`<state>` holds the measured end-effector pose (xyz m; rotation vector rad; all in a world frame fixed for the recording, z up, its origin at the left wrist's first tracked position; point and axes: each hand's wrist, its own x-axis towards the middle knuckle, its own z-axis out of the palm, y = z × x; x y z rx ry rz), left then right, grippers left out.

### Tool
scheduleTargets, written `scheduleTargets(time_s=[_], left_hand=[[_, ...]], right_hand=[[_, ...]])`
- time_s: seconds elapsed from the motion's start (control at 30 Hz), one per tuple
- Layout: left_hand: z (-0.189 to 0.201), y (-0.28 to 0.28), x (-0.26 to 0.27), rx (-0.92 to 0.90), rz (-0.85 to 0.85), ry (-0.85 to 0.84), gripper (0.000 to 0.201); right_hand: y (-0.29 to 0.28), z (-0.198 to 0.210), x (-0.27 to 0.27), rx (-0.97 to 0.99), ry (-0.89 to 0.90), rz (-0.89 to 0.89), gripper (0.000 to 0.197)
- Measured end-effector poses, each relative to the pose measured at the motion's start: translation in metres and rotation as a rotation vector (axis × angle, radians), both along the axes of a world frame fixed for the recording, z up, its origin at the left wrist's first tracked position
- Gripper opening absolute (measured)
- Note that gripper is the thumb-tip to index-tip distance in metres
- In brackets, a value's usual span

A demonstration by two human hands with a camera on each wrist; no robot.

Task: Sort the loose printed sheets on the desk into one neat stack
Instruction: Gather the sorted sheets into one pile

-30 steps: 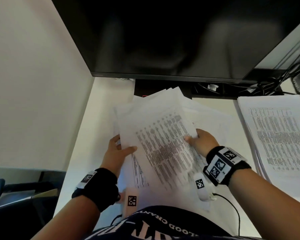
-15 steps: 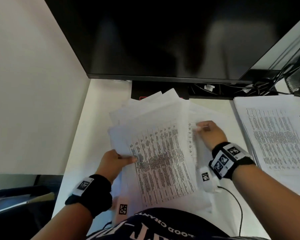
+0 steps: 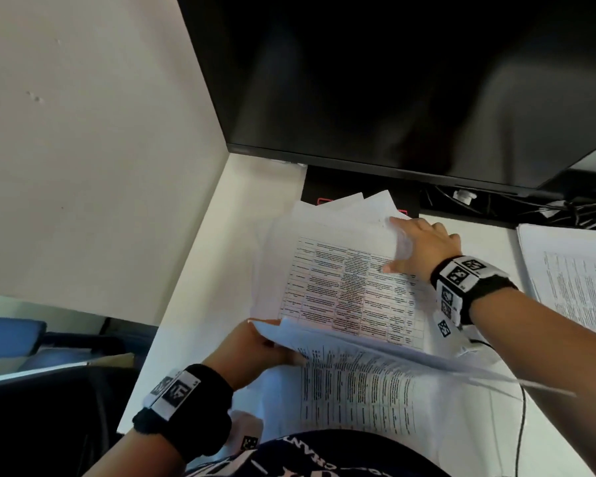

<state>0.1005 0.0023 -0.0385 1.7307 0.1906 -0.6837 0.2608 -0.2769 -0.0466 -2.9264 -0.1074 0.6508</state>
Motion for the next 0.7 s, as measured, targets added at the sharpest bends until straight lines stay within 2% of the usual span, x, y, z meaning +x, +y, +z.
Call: scheduleTargets(time_s=[0.07, 0.1, 0.17, 0.2, 0.27, 0.33, 0.4, 0.47, 0.57, 0.67, 0.7], left_hand=[[-0.002, 0.003, -0.003, -0.026, 0.068, 0.013, 0.020], [-0.004, 0.003, -0.004, -0.035, 0.096, 0.003, 0.016], [-0.013, 0.004, -0.003, -0.017, 0.099, -0.005, 0.056], [-0.012, 0.003, -0.002, -0.029, 0.108, 0.007, 0.058], [-0.008, -0.001, 0.000, -0.027, 0.123, 0.013, 0.039], [-0.008, -0.003, 0.002, -0.017, 0.104, 0.006, 0.033], [-0.006, -0.007, 0.003, -0.020, 0.111, 0.011, 0.005], [-0.007, -0.009, 0.004, -0.012, 0.128, -0.022, 0.020], [-0.009, -0.011, 0.004, -0.010, 0.182, -0.057, 0.014], [-0.011, -0.008, 0.007, -0.056, 0.361, -0.089, 0.037], [-0.012, -0.007, 0.007, -0.074, 0.412, -0.099, 0.044]], right_hand=[[0.001, -0.002, 0.001, -0.090, 0.013, 0.068, 0.088], [0.000, -0.006, 0.001, -0.092, 0.021, 0.078, 0.086], [-0.004, -0.013, -0.002, -0.063, 0.071, 0.027, 0.080], [-0.007, -0.011, -0.004, -0.051, 0.093, -0.007, 0.078], [-0.011, -0.010, -0.008, -0.082, 0.161, -0.021, 0.073], [-0.012, -0.008, -0.012, -0.102, 0.230, 0.025, 0.051], [-0.013, -0.004, -0.020, -0.117, 0.267, 0.006, 0.017], [-0.023, -0.003, -0.036, -0.043, 0.257, 0.017, 0.018], [-0.039, -0.001, -0.059, 0.193, 0.219, -0.237, 0.019], [-0.054, -0.006, -0.077, 0.449, 0.161, -0.535, 0.003], [-0.060, -0.008, -0.084, 0.555, 0.152, -0.621, 0.006]])
